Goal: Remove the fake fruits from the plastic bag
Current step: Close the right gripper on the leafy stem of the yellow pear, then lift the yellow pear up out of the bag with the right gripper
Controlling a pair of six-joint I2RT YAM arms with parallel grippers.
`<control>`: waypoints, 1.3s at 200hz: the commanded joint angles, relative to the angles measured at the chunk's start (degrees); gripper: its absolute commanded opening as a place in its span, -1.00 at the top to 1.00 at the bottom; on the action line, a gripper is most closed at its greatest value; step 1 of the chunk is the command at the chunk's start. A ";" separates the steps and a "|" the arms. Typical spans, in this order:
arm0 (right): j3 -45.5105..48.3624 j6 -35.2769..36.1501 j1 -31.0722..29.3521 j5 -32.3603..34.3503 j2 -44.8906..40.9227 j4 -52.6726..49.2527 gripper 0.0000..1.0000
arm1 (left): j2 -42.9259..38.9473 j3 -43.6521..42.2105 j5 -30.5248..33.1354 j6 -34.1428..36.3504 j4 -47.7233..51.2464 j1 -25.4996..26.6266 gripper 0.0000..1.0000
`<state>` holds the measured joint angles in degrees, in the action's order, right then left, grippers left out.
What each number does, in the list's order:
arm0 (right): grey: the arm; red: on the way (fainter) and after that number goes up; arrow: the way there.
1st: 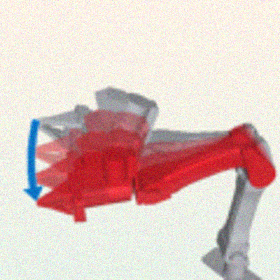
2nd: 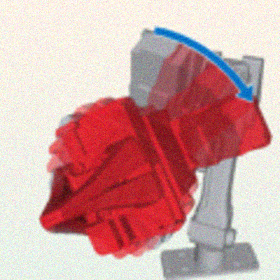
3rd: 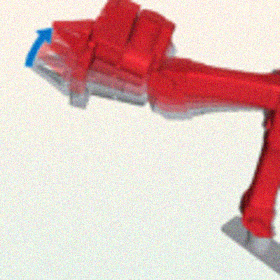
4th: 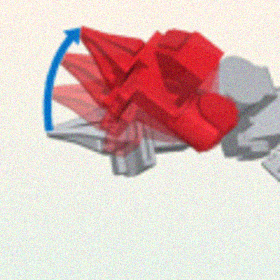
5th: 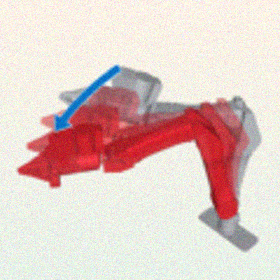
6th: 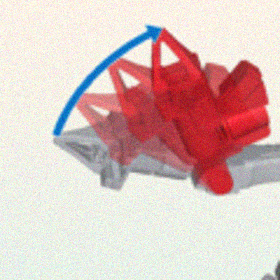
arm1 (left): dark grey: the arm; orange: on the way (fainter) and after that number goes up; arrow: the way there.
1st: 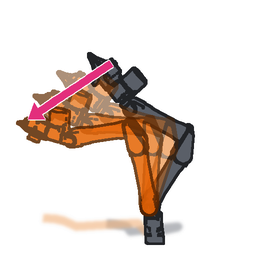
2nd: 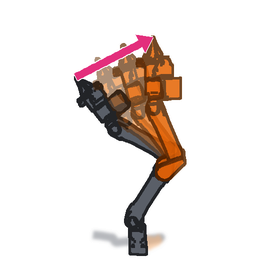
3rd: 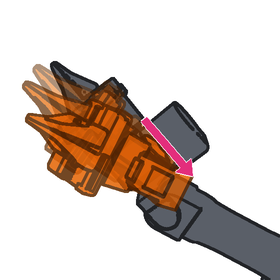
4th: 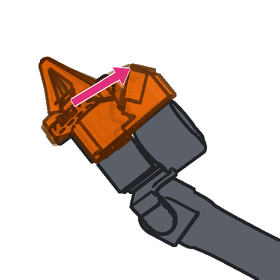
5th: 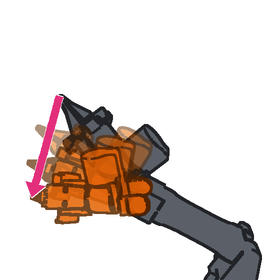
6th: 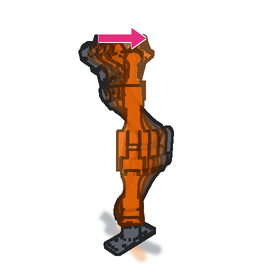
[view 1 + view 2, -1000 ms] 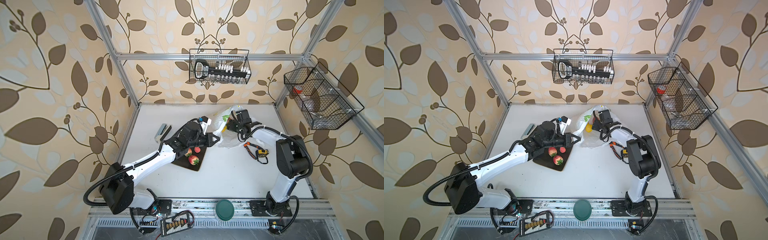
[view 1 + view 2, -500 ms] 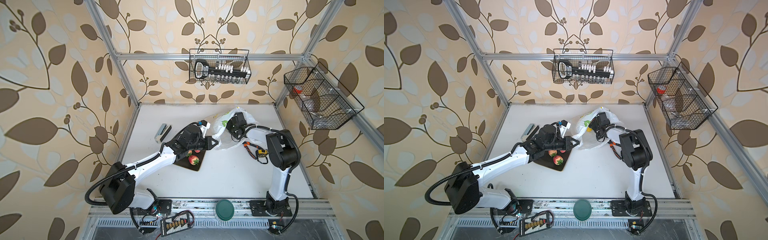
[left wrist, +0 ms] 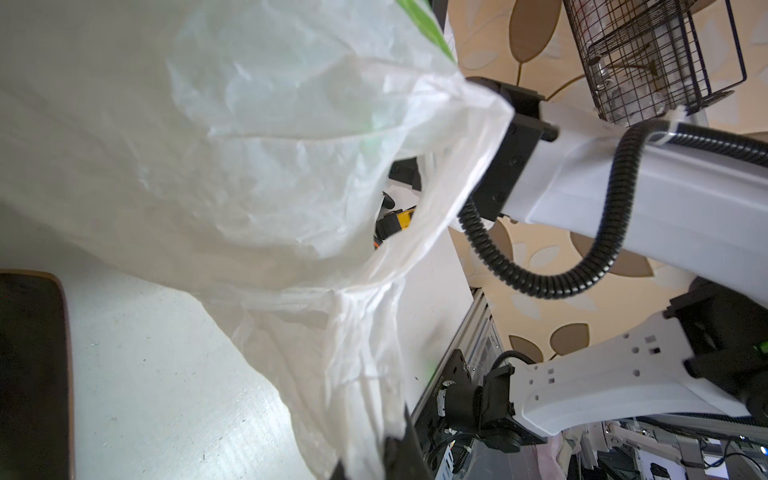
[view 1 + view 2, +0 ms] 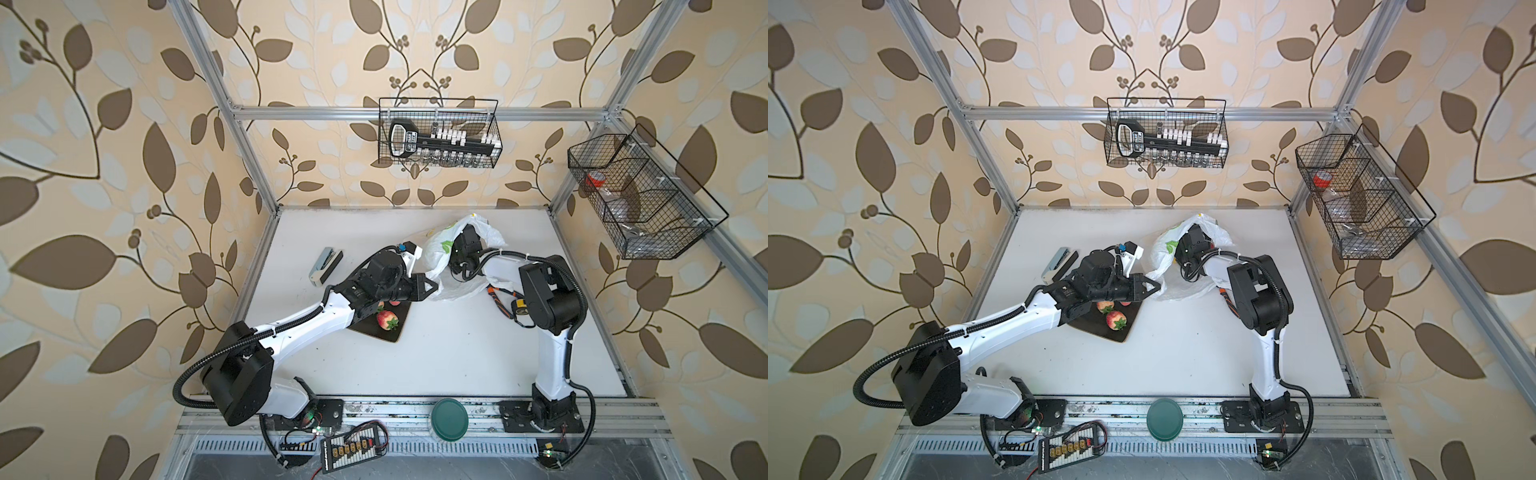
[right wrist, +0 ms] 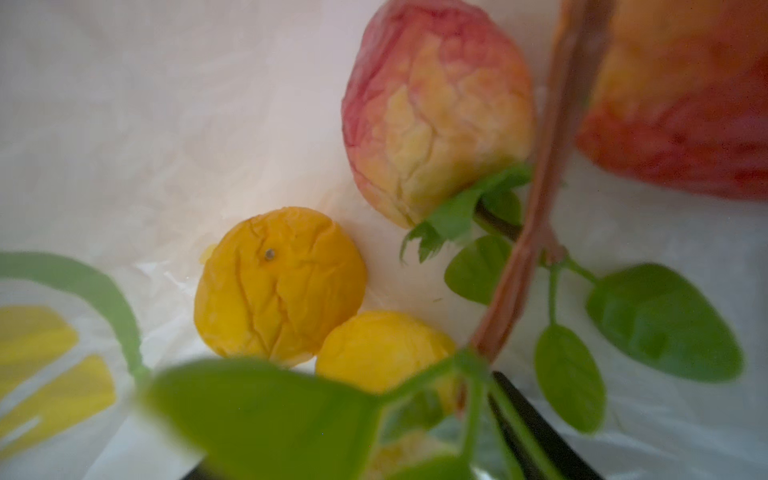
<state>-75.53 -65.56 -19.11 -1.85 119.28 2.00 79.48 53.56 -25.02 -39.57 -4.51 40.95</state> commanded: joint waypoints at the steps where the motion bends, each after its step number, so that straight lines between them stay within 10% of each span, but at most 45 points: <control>1: -1.79 -2.58 -0.07 0.54 2.16 -0.68 -0.31 | -0.46 0.86 0.65 -0.32 -1.64 0.45 1.00; 52: -0.55 -0.03 -0.09 -0.12 -0.28 -0.51 0.08 | -1.37 0.67 2.81 0.06 -0.61 0.39 1.00; 142: 15.13 15.37 0.05 -8.97 -15.90 -0.83 0.09 | -4.07 0.82 17.47 -0.15 3.20 -0.24 1.00; 260: 25.72 44.78 0.66 -27.84 -35.08 -9.20 0.04 | 5.16 8.48 12.82 1.65 1.83 -6.91 1.00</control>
<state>-51.55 -27.97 -18.61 -23.79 88.27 -4.75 82.54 59.20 -10.63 -39.20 -1.13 35.18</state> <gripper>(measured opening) 0.482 0.048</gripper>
